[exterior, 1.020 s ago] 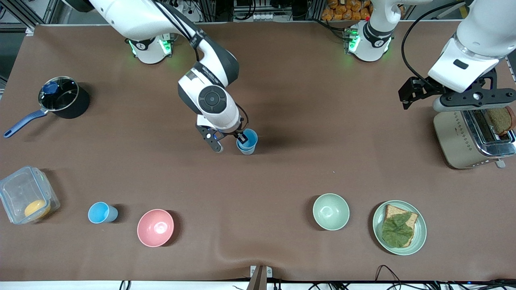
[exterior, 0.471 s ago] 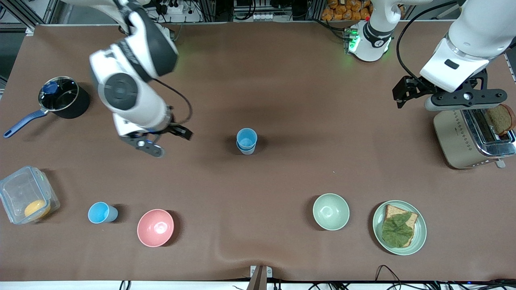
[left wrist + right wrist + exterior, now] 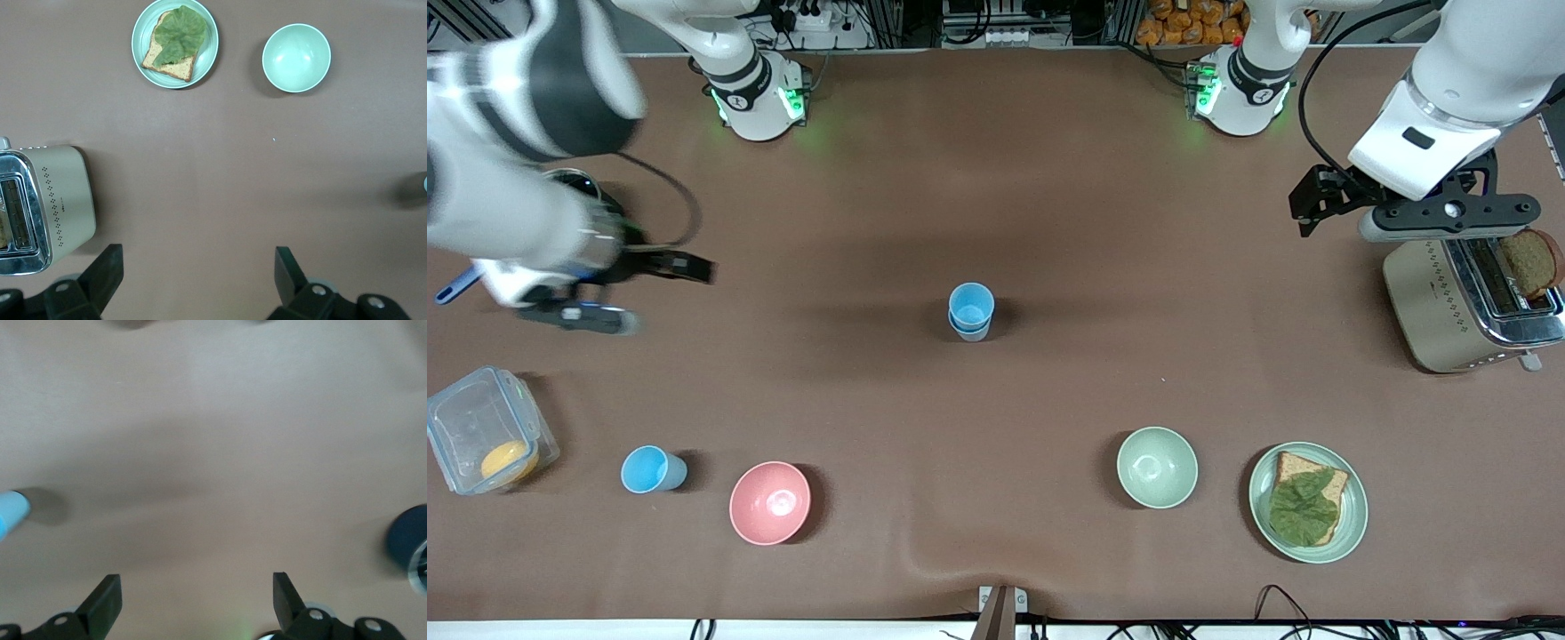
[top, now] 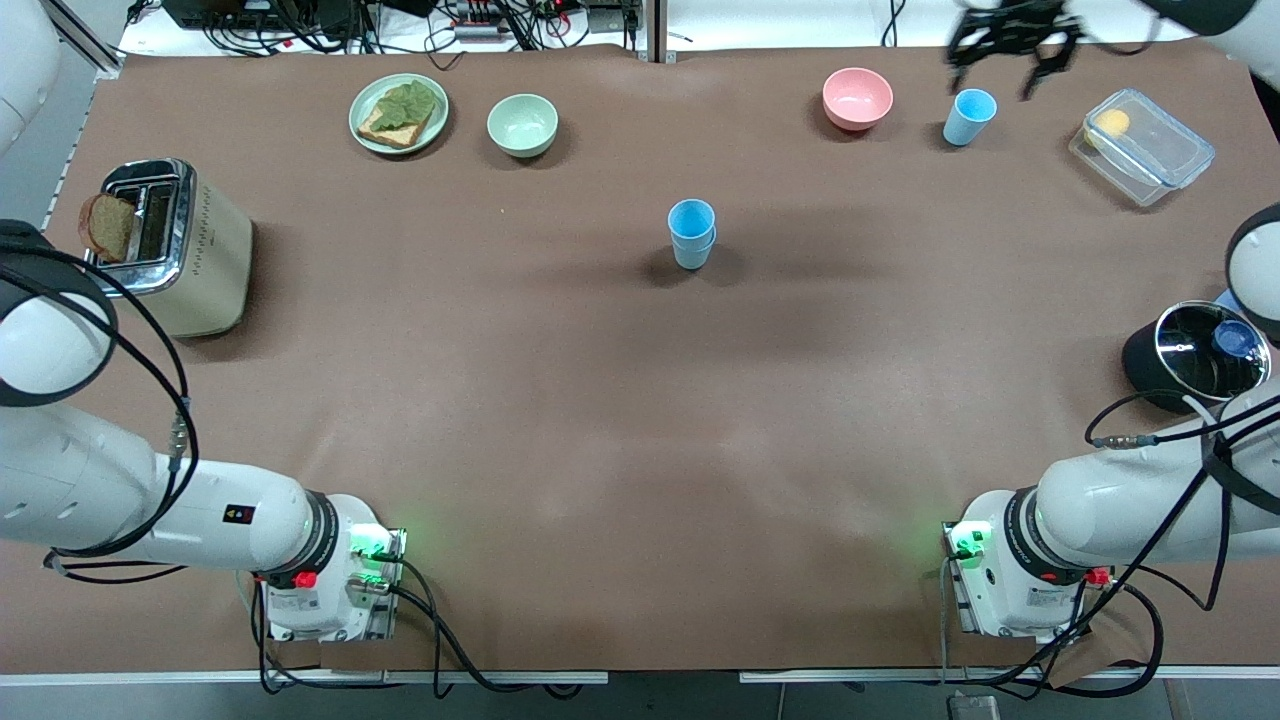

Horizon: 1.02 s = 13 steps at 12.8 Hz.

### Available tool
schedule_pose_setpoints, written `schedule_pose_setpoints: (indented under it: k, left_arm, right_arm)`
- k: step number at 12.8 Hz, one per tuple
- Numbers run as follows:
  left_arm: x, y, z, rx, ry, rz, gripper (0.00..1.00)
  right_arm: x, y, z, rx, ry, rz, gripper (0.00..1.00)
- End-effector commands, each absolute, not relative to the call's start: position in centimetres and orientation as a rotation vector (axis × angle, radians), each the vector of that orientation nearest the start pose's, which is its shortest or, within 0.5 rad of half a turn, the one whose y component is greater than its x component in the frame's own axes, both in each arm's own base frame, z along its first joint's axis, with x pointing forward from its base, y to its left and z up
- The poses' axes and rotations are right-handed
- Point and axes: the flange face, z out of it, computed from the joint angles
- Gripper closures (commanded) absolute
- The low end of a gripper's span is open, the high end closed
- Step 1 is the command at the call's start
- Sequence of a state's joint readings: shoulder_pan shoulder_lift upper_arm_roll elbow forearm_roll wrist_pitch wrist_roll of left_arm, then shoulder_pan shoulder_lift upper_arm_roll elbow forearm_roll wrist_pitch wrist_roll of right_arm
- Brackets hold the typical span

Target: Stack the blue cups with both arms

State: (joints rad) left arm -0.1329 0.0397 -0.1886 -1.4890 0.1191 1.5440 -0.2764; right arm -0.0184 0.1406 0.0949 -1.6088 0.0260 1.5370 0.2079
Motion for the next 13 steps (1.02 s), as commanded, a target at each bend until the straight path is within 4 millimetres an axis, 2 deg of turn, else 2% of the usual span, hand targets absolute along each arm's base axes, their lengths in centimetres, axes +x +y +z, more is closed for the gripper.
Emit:
schedule_pose_setpoints:
  k: [1, 3, 6, 9, 11, 13]
  left_arm:
    - [53.7, -16.2, 64.9, -3.051, 0.090, -0.086, 0.00]
    - [54.1, -15.7, 64.6, -3.058, 0.063, -0.074, 0.00]
    - [54.2, -14.7, 64.9, -3.061, 0.033, -0.081, 0.00]
    - [53.7, -14.4, 64.8, -3.048, 0.020, -0.036, 0.00]
    - [54.0, -13.9, 64.4, -3.051, 0.021, -0.023, 0.00]
    - [54.1, -12.4, 64.7, -3.073, -0.019, -0.017, 0.00]
  right_arm:
    - [56.4, -1.4, 54.6, -3.081, 0.114, 0.284, 0.00]
    - [55.7, -2.4, 55.9, -3.079, 0.128, 0.269, 0.00]
    - [54.4, -0.5, 57.4, -3.081, 0.094, 0.288, 0.00]
    - [54.6, -1.1, 58.5, -3.090, 0.108, 0.245, 0.00]
    - [54.9, -1.1, 60.2, -3.100, 0.102, 0.212, 0.00]
    - [55.0, -1.3, 60.6, -3.106, 0.105, 0.229, 0.00]
